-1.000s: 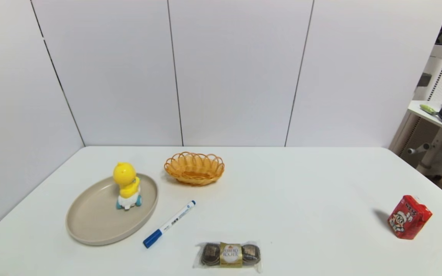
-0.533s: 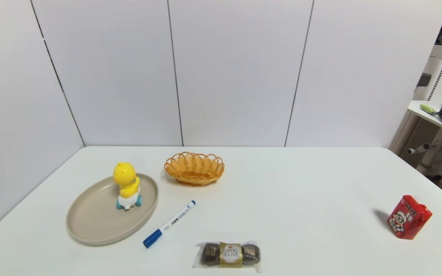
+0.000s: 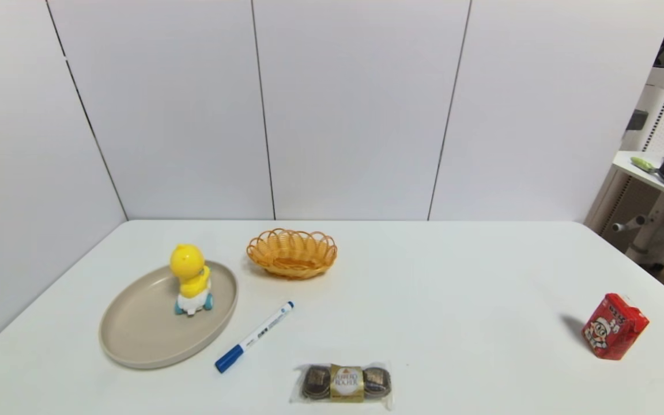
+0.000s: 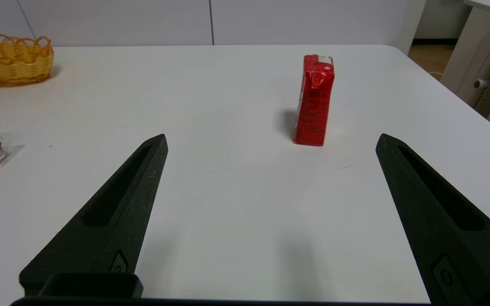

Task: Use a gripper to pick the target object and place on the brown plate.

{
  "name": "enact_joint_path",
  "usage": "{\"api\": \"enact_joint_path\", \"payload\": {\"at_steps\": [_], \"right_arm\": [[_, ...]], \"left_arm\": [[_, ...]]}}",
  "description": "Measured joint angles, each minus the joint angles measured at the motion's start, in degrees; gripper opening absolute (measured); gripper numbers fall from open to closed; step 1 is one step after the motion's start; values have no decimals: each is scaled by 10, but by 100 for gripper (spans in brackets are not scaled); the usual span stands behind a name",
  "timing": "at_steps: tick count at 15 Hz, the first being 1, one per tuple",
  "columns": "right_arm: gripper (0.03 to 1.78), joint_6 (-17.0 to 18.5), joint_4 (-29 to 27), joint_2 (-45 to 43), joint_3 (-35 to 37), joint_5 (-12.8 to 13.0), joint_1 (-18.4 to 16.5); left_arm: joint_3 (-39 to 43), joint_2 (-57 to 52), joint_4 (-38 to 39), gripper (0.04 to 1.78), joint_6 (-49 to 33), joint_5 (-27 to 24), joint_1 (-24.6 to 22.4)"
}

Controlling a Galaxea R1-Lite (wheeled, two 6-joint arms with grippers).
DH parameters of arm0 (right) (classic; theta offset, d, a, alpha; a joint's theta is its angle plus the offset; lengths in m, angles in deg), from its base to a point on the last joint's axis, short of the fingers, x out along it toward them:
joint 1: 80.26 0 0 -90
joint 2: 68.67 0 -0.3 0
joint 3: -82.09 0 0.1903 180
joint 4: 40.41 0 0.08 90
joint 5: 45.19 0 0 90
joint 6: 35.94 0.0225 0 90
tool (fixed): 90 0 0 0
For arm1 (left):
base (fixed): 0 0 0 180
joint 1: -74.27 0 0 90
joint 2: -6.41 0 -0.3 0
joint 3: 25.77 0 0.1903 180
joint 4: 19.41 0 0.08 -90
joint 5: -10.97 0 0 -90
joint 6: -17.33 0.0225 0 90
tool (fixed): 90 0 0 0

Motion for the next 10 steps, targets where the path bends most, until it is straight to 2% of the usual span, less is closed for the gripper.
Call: {"api": "enact_joint_path", "payload": {"at_steps": [10], "right_arm": [[169, 2, 0, 0, 0, 0, 0]], "left_arm": [[0, 0, 0, 169, 0, 0, 0]]}}
